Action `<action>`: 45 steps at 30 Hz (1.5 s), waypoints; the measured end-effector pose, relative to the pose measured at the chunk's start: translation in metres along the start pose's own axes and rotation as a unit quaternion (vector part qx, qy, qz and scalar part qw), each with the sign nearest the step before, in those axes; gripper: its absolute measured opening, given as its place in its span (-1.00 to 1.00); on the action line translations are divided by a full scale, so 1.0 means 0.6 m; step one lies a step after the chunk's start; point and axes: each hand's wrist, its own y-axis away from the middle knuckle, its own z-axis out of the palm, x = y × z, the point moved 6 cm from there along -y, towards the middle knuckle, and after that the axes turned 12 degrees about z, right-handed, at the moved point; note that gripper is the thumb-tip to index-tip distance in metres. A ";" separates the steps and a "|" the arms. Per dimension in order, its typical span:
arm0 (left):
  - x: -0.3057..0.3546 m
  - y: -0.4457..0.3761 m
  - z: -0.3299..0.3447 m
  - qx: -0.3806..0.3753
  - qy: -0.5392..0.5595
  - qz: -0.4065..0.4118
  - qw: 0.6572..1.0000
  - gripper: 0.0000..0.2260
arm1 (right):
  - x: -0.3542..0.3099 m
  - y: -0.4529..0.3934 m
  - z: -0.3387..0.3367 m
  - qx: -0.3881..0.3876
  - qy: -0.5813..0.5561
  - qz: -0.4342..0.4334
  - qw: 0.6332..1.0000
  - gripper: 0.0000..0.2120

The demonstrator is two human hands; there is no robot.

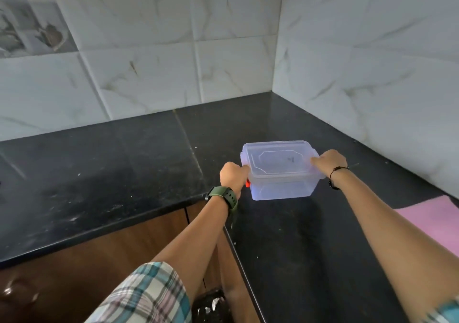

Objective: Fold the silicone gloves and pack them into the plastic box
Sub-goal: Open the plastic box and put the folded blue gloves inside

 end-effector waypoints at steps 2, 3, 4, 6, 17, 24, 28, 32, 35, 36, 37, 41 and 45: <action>0.000 -0.004 0.010 -0.007 0.019 -0.015 1.000 -0.85 | 0.001 -0.008 0.002 0.006 0.001 0.018 1.000 -0.71; 0.003 -0.005 0.013 -0.002 0.021 -0.017 1.000 -0.85 | 0.004 -0.009 -0.001 0.011 -0.002 0.024 1.000 -0.72; 0.007 -0.006 0.016 0.003 0.019 -0.014 1.000 -0.81 | 0.009 -0.009 -0.007 0.017 -0.005 0.026 0.999 -0.71; 0.021 -0.002 0.026 0.000 0.007 0.005 1.000 -0.74 | 0.028 0.001 -0.032 0.031 -0.020 0.033 0.999 -0.70; 0.117 0.193 0.220 -0.239 -0.106 0.191 0.946 -0.78 | 0.375 0.307 -0.227 0.156 -0.145 0.216 0.953 -0.74; 0.109 0.304 0.314 -0.310 -0.159 0.236 0.907 -0.86 | 0.494 0.392 -0.255 0.160 -0.141 0.281 0.936 -0.76; 0.120 0.313 0.335 -0.339 -0.163 0.233 0.897 -0.69 | 0.502 0.399 -0.267 0.167 -0.164 0.296 0.926 -0.74; 0.125 0.316 0.343 -0.404 -0.066 0.172 0.896 -0.71 | 0.506 0.401 -0.272 0.181 -0.153 0.313 0.920 -0.71; 0.134 0.317 0.342 -0.410 -0.072 0.179 0.891 -0.74 | 0.493 0.398 -0.273 0.185 -0.101 0.320 0.924 -0.72; 0.137 0.317 0.342 -0.411 -0.085 0.182 0.889 -0.74 | 0.486 0.400 -0.275 0.189 -0.090 0.323 0.923 -0.77; 0.138 0.315 0.344 -0.417 -0.085 0.179 0.887 -0.75 | 0.479 0.401 -0.278 0.193 -0.078 0.324 0.923 -0.87; 0.151 0.314 0.353 -0.466 -0.062 0.146 0.870 -0.83 | 0.466 0.402 -0.284 0.181 -0.054 0.325 0.927 -0.77; 0.175 0.320 0.343 -0.503 -0.036 0.126 0.854 -0.86 | 0.486 0.413 -0.283 0.189 -0.142 0.330 0.914 -0.79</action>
